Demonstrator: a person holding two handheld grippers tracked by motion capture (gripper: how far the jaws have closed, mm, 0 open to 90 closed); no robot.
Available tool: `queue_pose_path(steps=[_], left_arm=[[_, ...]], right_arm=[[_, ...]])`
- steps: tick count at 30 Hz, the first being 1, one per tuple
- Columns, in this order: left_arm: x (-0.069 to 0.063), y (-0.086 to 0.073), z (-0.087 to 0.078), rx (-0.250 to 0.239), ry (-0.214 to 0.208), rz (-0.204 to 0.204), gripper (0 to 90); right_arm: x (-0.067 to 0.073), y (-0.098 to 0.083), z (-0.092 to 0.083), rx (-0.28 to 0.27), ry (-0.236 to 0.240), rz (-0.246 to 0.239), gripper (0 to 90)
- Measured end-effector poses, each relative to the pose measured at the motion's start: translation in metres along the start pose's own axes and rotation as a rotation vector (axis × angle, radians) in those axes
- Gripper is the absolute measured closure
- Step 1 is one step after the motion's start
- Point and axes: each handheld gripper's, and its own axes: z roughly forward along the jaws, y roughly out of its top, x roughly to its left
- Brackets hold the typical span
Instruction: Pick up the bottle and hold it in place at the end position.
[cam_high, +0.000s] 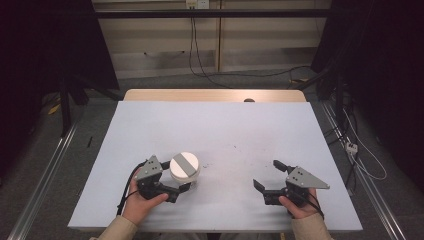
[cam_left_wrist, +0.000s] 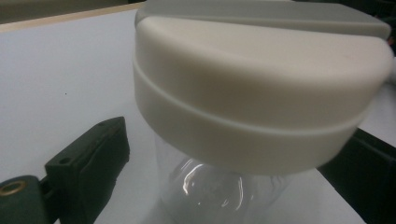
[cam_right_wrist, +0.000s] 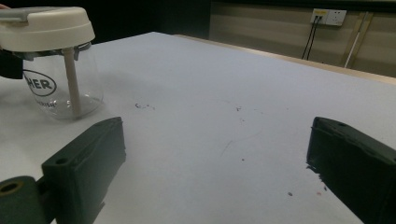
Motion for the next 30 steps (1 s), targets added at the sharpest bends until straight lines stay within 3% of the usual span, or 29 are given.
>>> queue_pose_path(steps=[11,16,19,27,30], left_arm=[[-0.006,0.002,0.008,0.016,0.055,0.001,4.3],[-0.009,0.002,0.014,0.018,0.056,0.015,7.9],[-0.009,0.002,0.015,0.008,0.064,0.0,8.9],[-0.012,0.004,0.019,-0.016,0.084,0.039,11.8],[-0.015,0.004,0.02,-0.027,0.069,0.038,15.6]], right_arm=[[0.001,0.0,0.002,0.003,0.006,-0.001,3.8],[0.001,0.0,0.002,0.002,0.007,-0.001,3.9],[0.001,0.0,0.002,0.002,0.008,0.0,3.9],[0.0,0.0,0.002,0.0,0.008,-0.002,4.0],[0.0,0.0,0.002,0.0,0.01,-0.005,4.0]])
